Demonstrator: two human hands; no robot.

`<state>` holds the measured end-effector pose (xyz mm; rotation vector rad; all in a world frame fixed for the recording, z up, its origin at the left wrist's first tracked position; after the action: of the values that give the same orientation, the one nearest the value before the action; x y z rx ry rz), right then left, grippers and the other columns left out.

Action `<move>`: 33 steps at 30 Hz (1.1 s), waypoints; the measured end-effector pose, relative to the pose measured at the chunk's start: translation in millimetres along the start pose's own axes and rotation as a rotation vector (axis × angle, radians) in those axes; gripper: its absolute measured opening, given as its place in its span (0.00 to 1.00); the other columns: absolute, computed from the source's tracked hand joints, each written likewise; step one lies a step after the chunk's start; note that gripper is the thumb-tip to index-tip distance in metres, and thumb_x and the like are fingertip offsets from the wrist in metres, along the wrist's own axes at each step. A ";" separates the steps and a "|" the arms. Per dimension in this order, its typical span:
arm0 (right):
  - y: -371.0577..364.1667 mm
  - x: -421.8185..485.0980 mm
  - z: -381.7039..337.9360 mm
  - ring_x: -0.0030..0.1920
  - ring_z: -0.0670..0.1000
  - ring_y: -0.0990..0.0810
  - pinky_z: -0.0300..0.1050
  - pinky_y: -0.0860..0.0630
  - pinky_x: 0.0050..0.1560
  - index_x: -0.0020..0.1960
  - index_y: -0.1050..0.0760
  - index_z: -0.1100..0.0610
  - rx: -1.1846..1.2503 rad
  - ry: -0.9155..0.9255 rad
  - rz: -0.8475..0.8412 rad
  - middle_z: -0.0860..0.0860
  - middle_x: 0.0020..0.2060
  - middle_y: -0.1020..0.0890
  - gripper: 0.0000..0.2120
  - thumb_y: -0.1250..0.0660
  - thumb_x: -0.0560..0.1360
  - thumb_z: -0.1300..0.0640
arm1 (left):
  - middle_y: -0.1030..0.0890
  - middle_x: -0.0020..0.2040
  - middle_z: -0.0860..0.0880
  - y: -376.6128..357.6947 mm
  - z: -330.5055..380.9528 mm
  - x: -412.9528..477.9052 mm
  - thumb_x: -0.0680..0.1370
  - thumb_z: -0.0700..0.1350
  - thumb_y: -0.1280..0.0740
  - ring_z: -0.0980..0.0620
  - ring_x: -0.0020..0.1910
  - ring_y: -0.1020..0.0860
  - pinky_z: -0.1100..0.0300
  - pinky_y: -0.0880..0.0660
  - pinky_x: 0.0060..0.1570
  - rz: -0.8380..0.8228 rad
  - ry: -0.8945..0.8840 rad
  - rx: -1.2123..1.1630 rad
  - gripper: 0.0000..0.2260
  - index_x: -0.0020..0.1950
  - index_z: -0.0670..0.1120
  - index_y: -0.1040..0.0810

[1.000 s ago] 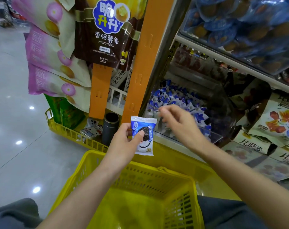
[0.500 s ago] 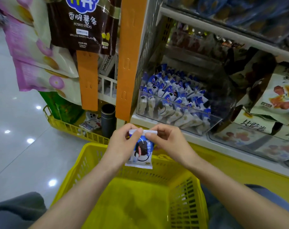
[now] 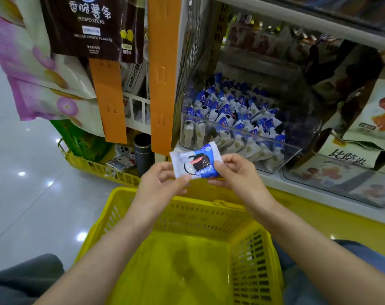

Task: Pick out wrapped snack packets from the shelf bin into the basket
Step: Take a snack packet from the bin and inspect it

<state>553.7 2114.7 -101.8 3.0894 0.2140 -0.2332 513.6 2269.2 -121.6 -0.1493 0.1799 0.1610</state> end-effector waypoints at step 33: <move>-3.0 -14.8 -0.8 0.43 0.41 0.23 0.36 0.25 0.43 0.46 0.22 0.56 -0.704 0.682 0.102 0.46 0.42 0.21 0.03 0.34 0.75 0.58 | 0.20 0.37 0.48 1.0 -3.3 3.8 0.81 0.50 0.46 0.49 0.38 0.22 0.59 0.26 0.40 -0.013 0.073 0.193 0.16 0.42 0.48 0.23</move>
<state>538.9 2115.8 -98.9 2.3462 0.1129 0.7402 516.7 2270.3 -125.7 0.0354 0.2658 0.1248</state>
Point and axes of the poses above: each hand's wrist, its own x-axis towards the middle knuckle, its own y-axis out of the back of the hand, z = x × y, the point moved 1 cm from there along x, towards the middle knuckle
